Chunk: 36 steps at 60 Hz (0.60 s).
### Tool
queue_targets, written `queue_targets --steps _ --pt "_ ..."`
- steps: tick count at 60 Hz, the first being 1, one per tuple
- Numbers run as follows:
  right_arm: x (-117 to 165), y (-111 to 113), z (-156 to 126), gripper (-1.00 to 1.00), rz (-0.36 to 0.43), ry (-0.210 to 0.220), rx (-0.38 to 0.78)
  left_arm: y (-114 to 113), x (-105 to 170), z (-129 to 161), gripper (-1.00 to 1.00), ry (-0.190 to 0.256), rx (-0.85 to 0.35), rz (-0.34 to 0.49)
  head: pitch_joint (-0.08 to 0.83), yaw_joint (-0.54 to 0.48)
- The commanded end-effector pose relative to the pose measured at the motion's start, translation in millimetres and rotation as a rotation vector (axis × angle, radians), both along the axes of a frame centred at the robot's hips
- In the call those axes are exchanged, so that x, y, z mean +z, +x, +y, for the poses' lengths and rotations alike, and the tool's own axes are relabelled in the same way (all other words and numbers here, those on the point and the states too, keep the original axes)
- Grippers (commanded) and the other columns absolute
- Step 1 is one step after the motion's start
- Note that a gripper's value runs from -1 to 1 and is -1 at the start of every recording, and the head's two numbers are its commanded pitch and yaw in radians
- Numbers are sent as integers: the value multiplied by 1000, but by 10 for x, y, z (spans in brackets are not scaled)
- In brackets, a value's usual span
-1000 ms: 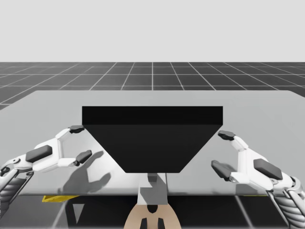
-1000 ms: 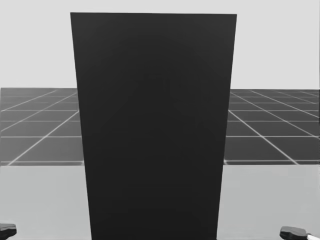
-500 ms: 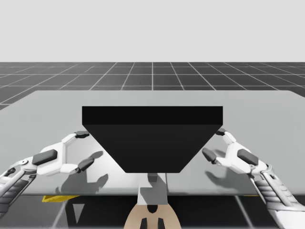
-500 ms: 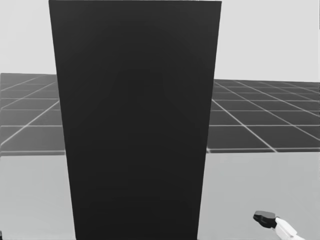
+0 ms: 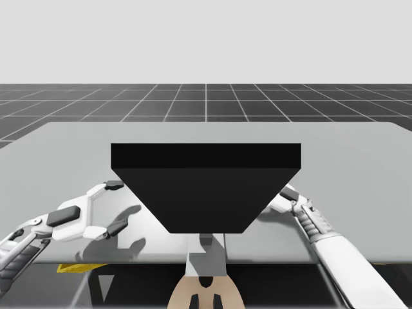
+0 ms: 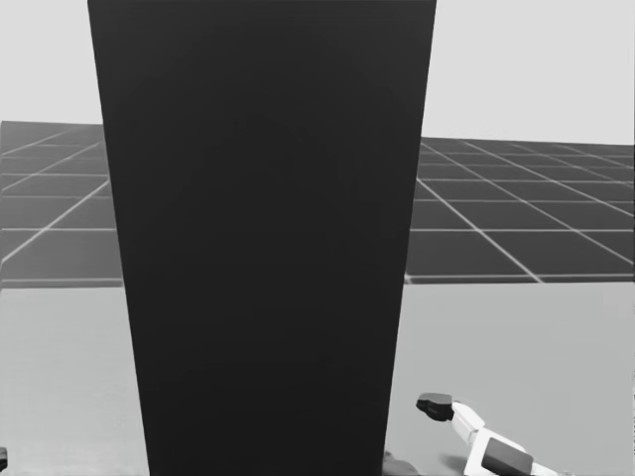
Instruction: Reach around the screen and pick up the object behind it.
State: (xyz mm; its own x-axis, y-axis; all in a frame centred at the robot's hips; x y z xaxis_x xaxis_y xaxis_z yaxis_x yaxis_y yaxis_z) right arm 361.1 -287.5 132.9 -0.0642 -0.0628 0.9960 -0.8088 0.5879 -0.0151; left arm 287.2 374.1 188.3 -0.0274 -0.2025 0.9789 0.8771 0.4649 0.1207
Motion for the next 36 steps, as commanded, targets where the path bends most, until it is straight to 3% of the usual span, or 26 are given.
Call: queue_targets --steps 1,36 --pt "-72 196 178 -1000 22 -12 22 -19 -14 -3 -1000 7 -22 9 208 -103" --pt "-291 744 825 -1000 89 -84 79 -65 -72 41 -1000 21 -18 -3 227 -99"
